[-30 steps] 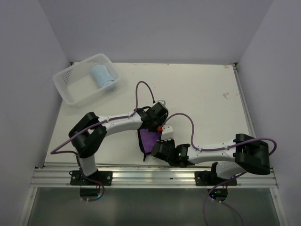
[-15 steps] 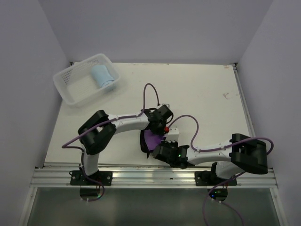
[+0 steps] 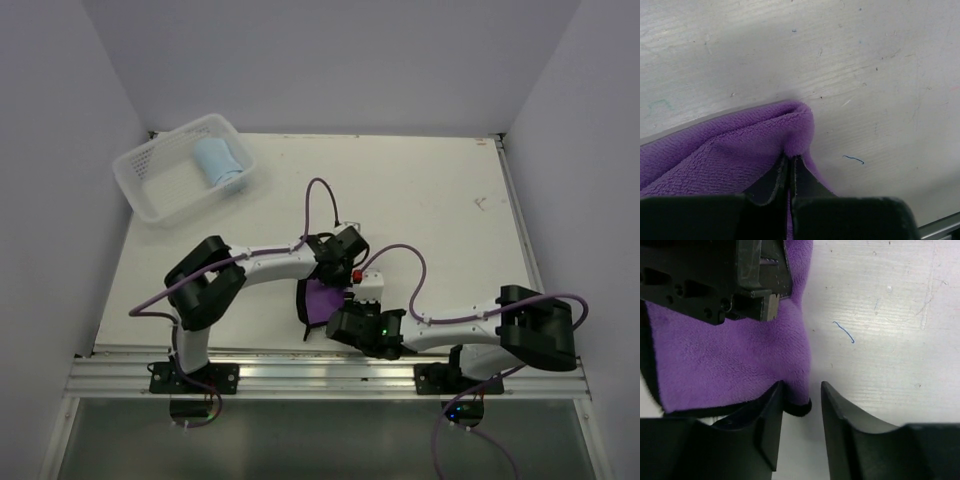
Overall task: Roll the towels
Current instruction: Roll the towel
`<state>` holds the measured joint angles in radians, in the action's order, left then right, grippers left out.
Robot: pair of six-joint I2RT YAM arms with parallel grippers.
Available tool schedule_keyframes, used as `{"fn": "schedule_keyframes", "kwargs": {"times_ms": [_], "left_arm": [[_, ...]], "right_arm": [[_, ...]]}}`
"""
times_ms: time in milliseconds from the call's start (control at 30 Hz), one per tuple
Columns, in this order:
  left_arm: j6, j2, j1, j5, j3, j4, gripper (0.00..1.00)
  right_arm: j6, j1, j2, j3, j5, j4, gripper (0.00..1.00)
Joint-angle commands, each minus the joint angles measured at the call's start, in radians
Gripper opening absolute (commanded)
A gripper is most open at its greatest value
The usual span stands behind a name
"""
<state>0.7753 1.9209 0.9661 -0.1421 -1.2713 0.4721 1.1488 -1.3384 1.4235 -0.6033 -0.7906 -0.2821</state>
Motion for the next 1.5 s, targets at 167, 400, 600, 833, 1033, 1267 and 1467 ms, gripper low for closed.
{"fn": "schedule_keyframes", "kwargs": {"times_ms": [167,400,600,833,1033,1267,1467], "left_arm": [[0.050,-0.161,0.003,-0.039,0.206,-0.182,0.00],[0.113,-0.281,-0.039,0.033,0.412,-0.440,0.00],[0.142,-0.345,-0.099,0.160,0.582,-0.705,0.00],[0.182,-0.410,-0.168,0.288,0.743,-1.030,0.00],[0.222,-0.450,-0.182,0.289,0.819,-1.153,0.00],[0.266,-0.441,-0.188,0.300,0.871,-1.253,0.00],[0.275,-0.431,-0.194,0.302,0.883,-1.261,0.00]], "right_arm": [[0.060,-0.093,-0.191,0.049,-0.102,-0.069,0.48],[0.077,-0.125,-0.386,0.192,-0.113,0.007,0.49],[-0.021,-0.125,-0.468,0.266,-0.076,0.193,0.53],[-0.041,-0.123,-0.509,0.323,-0.053,0.365,0.60],[-0.119,-0.123,-0.419,0.251,-0.055,0.377,0.66],[-0.159,-0.123,-0.275,0.206,-0.055,0.465,0.66],[-0.176,-0.125,-0.190,0.157,-0.082,0.462,0.54]]}}
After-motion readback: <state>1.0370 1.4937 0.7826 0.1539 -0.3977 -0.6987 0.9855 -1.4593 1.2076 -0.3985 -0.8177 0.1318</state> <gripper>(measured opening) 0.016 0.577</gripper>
